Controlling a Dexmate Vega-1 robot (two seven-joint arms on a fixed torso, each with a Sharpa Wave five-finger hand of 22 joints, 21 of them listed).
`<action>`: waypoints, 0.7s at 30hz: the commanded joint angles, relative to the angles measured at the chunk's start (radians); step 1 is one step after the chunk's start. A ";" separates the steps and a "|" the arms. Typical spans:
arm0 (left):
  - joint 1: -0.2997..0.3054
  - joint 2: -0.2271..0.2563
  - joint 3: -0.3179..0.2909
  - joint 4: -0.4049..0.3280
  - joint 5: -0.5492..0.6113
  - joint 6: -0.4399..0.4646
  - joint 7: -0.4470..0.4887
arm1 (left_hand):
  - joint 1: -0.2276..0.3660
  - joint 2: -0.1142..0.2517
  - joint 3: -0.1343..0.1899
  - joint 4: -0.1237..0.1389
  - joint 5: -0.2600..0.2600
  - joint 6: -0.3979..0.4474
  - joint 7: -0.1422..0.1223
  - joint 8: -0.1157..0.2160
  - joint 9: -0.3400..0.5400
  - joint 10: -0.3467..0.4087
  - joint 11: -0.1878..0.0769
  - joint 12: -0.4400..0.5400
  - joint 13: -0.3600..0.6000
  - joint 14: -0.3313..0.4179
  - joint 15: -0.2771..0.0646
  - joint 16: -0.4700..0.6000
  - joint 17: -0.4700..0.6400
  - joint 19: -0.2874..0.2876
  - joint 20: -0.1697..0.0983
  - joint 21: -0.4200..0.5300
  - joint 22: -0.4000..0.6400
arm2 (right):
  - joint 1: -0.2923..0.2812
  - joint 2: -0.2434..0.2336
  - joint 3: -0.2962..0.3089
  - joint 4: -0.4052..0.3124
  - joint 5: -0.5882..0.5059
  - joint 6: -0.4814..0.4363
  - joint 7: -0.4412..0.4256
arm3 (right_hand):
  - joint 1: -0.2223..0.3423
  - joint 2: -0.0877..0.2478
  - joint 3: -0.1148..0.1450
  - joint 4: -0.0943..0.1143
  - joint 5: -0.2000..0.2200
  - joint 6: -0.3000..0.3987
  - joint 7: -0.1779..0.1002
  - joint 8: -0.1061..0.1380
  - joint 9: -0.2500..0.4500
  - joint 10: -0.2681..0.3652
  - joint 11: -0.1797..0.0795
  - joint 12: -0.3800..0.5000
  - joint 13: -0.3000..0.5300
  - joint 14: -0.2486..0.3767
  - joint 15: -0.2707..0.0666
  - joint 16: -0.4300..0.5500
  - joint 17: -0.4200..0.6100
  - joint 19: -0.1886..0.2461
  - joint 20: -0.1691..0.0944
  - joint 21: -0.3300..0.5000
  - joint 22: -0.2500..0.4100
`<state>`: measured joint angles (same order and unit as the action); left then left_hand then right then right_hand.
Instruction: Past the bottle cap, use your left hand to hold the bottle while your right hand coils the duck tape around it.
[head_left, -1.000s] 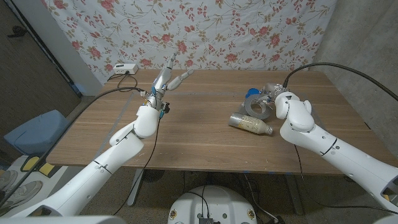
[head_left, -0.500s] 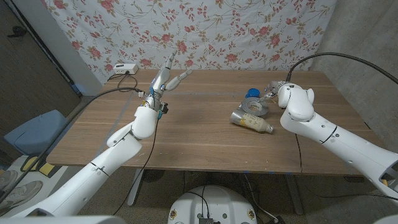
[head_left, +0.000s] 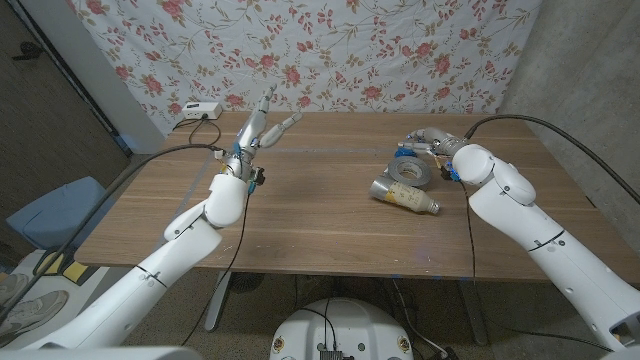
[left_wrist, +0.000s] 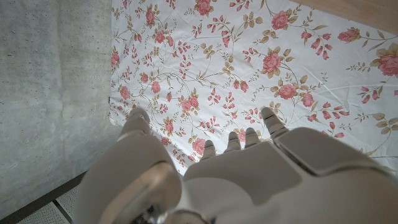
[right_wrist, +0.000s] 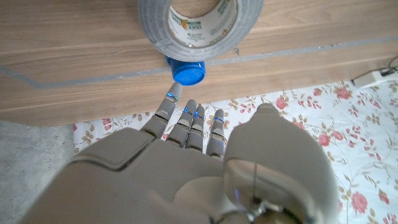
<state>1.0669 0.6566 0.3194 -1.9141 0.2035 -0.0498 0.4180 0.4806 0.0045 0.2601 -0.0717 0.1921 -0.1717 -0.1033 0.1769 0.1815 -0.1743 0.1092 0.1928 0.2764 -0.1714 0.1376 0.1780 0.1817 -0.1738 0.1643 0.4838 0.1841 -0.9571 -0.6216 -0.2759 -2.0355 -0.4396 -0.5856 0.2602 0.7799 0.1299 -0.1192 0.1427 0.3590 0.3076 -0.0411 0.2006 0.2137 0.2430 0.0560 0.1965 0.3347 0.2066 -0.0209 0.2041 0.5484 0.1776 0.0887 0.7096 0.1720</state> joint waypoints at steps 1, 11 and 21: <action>0.026 0.016 -0.029 0.021 -0.048 -0.042 -0.009 | -0.007 0.006 -0.004 -0.001 0.007 -0.073 -0.006 0.006 0.000 -0.085 -0.002 0.005 0.000 -0.083 0.002 0.008 0.000 -0.078 0.007 -0.004 0.002 | -0.085 0.105 0.140 0.054 0.237 0.296 -0.208 | -0.015 -0.008 -0.006 0.007 -0.010 0.000 0.003 0.002 -0.001 -0.005 0.000 0.007 -0.001 -0.008 0.001 -0.004 -0.007 -0.007 0.007 -0.010 0.002; 0.027 0.010 -0.050 0.077 -0.148 -0.131 -0.053 | -0.010 0.008 -0.006 -0.001 0.007 -0.076 -0.006 0.006 0.000 -0.083 -0.004 0.009 -0.005 -0.079 0.009 0.011 0.000 -0.057 0.013 -0.001 0.002 | -0.078 0.171 0.151 0.146 0.362 0.462 -0.266 | -0.024 -0.009 -0.009 0.005 -0.021 0.008 0.002 0.004 -0.003 0.003 0.007 0.009 -0.006 -0.011 0.007 -0.006 -0.020 -0.014 0.011 -0.019 0.002; 0.016 -0.019 -0.072 0.190 -0.361 -0.292 -0.197 | -0.013 0.011 -0.008 -0.002 0.007 -0.071 -0.007 0.010 0.000 -0.071 -0.006 0.016 -0.013 -0.056 0.010 0.019 0.000 -0.028 0.009 0.004 0.002 | -0.070 0.232 0.172 0.244 0.512 0.605 -0.268 | -0.024 -0.009 -0.008 -0.003 -0.032 0.018 0.003 0.007 -0.005 0.017 0.008 0.014 -0.012 -0.006 0.013 -0.006 -0.035 -0.016 0.011 -0.028 0.002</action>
<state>1.0909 0.6596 0.2687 -1.8184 0.0259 -0.2032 0.3414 0.4753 0.0098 0.2559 -0.0759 0.1921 -0.1717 -0.1034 0.1814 0.1816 -0.1742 0.1091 0.2034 0.2645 -0.1714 0.1458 0.1859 0.1818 -0.1792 0.1696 0.4839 0.1839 -1.0277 -0.4557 -0.1318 -1.8859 -0.0814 -0.1418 0.0161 0.7575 0.1204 -0.1270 0.1432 0.3302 0.3130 -0.0356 0.2005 0.2091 0.2521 0.0646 0.2042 0.3217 0.1964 -0.0175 0.1995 0.5148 0.1690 0.0972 0.6838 0.1723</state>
